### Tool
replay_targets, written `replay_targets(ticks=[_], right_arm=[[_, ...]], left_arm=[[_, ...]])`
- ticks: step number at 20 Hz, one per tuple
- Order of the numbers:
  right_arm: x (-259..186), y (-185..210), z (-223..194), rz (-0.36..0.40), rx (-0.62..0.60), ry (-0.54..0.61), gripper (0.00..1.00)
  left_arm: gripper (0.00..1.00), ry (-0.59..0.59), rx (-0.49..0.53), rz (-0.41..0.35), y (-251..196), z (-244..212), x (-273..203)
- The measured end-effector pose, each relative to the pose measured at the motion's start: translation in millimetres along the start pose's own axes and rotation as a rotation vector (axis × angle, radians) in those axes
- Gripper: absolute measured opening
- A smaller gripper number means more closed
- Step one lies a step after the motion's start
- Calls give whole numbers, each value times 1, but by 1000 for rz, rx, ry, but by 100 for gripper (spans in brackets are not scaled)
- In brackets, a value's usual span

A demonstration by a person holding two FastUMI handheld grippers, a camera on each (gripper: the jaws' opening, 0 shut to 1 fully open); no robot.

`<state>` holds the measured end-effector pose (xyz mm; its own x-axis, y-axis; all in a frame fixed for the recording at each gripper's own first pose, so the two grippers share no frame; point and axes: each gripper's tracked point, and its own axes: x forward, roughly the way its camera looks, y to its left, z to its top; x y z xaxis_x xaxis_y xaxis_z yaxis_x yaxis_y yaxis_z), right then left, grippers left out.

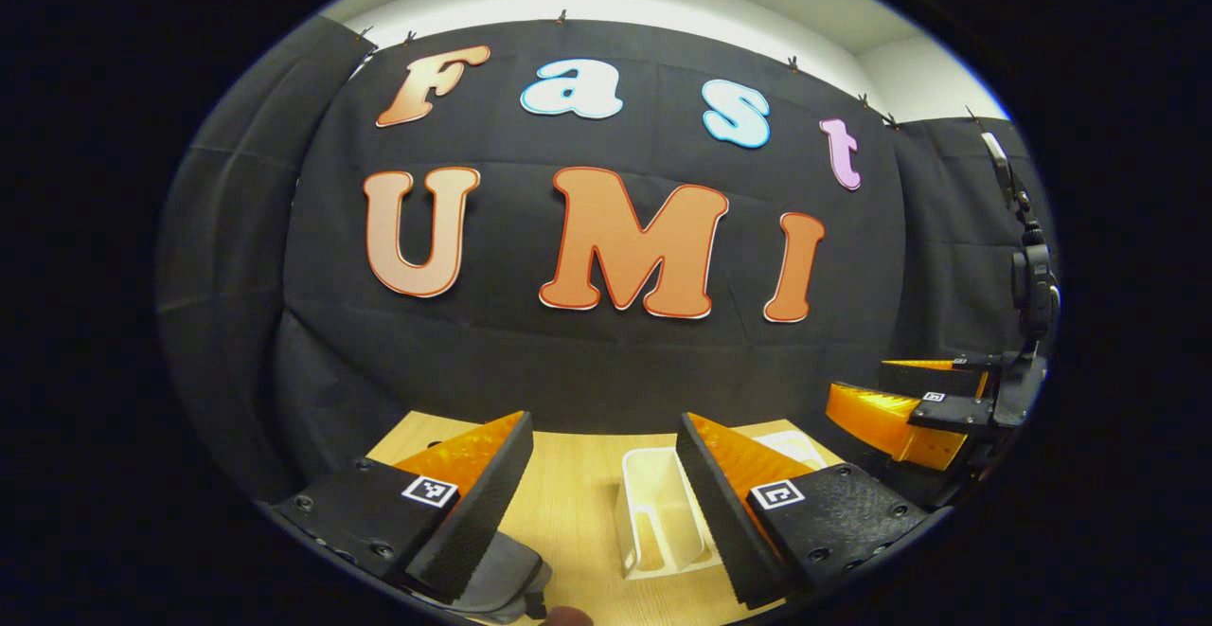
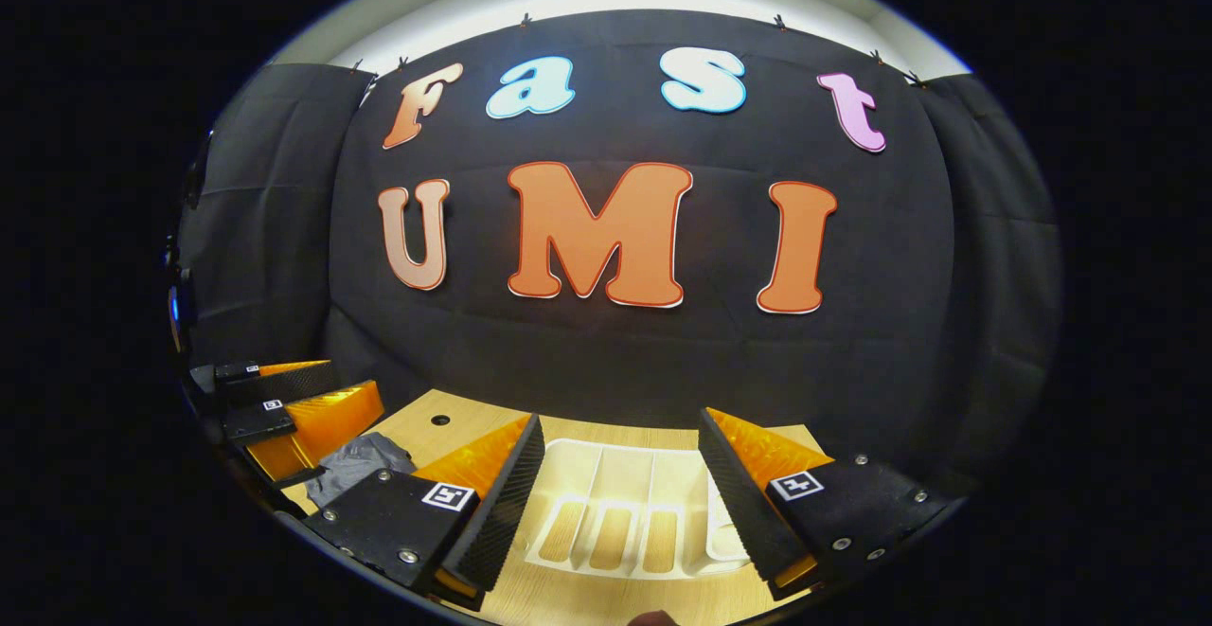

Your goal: Open the schoolbag, grab two books from the bookshelf and put them into the schoolbag.

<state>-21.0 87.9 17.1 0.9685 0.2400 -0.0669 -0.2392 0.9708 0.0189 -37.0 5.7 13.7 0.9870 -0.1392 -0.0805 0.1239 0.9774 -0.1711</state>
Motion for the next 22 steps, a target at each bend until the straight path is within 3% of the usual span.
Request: replay_targets(ticks=[11, 22], right_arm=[[1, -16, -7, 52, 15, -30, 98], [4, -10, -5, 75, 42, -50, 98]], left_arm=[[96, 18, 5, 96, -11, -18, -9], [96, -84, 47, 117, -8, -5, -20]])
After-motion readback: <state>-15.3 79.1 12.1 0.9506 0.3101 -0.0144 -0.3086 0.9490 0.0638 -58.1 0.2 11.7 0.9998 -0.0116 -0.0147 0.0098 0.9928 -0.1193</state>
